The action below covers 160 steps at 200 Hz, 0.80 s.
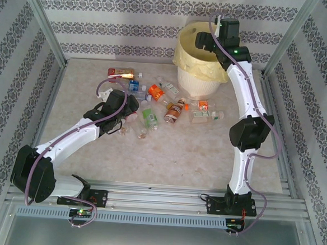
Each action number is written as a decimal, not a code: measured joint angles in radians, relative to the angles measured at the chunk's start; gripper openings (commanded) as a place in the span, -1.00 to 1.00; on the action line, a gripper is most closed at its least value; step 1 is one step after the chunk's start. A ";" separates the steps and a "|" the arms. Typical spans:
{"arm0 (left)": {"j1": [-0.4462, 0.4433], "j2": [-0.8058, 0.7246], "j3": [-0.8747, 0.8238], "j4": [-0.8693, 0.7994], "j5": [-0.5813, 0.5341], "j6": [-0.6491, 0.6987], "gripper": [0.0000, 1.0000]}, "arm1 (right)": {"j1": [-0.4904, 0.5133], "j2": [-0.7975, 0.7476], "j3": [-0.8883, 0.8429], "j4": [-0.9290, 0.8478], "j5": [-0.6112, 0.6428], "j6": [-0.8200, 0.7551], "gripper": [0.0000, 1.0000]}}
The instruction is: Put the plastic bottles in the bin
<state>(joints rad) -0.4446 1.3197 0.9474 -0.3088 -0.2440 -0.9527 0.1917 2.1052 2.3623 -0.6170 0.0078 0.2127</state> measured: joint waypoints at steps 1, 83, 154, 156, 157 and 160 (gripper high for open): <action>0.000 0.000 0.000 0.000 0.000 0.000 0.99 | 0.000 -0.005 -0.005 0.000 -0.001 0.000 0.84; 0.009 0.013 -0.029 0.002 0.038 -0.029 0.99 | 0.000 -0.474 -0.479 0.130 -0.043 0.024 0.96; 0.024 0.051 -0.035 0.020 0.070 -0.052 0.99 | 0.000 -0.827 -1.062 0.301 -0.034 0.211 0.96; 0.024 0.052 -0.035 0.021 0.072 -0.052 0.99 | 0.000 -0.835 -1.077 0.304 -0.033 0.216 0.96; 0.025 0.053 -0.035 0.022 0.072 -0.052 0.99 | 0.000 -0.837 -1.081 0.304 -0.032 0.218 0.96; 0.026 0.054 -0.035 0.024 0.074 -0.052 0.99 | -0.001 -0.847 -1.100 0.307 -0.030 0.229 0.96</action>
<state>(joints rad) -0.4187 1.3735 0.9119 -0.2848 -0.1703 -1.0050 0.1905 1.2579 1.2625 -0.3103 -0.0219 0.4412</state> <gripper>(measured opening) 0.994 0.980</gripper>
